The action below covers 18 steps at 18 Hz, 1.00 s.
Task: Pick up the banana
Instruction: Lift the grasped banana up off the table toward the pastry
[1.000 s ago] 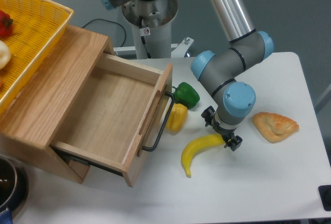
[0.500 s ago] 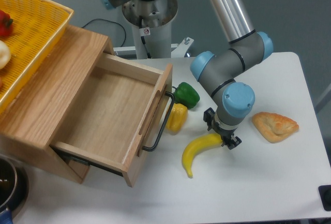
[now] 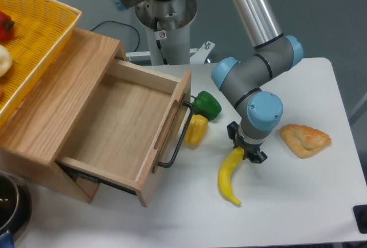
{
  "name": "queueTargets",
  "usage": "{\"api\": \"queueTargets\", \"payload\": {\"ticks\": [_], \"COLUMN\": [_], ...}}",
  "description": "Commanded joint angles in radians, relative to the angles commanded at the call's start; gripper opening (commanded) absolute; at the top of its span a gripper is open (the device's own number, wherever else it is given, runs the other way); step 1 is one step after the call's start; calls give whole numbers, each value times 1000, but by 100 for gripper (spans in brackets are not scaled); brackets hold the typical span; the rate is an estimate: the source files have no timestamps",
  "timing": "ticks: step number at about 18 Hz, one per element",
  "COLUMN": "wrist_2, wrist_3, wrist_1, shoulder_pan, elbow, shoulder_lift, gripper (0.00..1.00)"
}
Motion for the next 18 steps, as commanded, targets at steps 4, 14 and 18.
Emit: {"api": "queueTargets", "payload": {"ticks": [4,14,18], "wrist_2": [40,144,126], "wrist_3": [11,77,77], "wrist_1": [-8,-181,-232], "shoulder_pan": [8,46,51], "elbow": [31,207,252], "shoulder_lift": [11,35,54], "gripper": [29,24,21]}}
